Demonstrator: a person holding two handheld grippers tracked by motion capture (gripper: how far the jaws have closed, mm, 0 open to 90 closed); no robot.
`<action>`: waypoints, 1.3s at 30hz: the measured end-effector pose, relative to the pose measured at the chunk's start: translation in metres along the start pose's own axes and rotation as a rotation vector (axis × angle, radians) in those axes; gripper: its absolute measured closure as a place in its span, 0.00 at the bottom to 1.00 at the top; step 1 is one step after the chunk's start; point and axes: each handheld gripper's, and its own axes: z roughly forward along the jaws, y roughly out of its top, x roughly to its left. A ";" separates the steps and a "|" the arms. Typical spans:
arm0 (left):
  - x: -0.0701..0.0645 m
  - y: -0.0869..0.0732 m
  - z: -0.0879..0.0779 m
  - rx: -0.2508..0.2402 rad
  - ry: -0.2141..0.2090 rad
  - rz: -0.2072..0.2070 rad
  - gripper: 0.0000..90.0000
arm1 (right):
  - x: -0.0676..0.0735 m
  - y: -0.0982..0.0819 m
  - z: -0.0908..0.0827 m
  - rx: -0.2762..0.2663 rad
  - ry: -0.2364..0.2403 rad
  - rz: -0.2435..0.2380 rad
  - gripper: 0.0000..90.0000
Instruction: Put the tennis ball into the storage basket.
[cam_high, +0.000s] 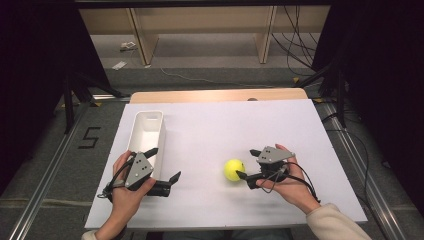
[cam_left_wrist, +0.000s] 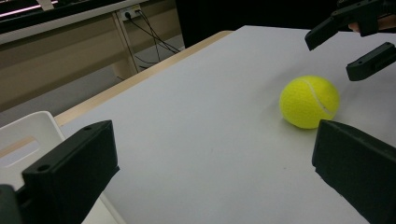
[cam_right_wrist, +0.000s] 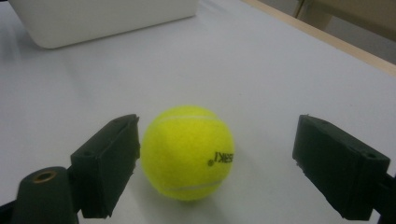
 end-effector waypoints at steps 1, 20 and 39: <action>0.000 0.000 0.000 0.000 -0.001 -0.001 0.00 | 0.001 0.000 0.001 0.003 0.003 -0.002 0.17; 0.001 0.000 0.000 -0.002 0.002 -0.002 0.00 | 0.010 0.002 0.029 0.065 0.034 -0.006 0.17; 0.001 0.000 0.000 0.001 -0.001 -0.003 0.00 | 0.015 -0.003 0.052 0.133 0.058 -0.014 0.17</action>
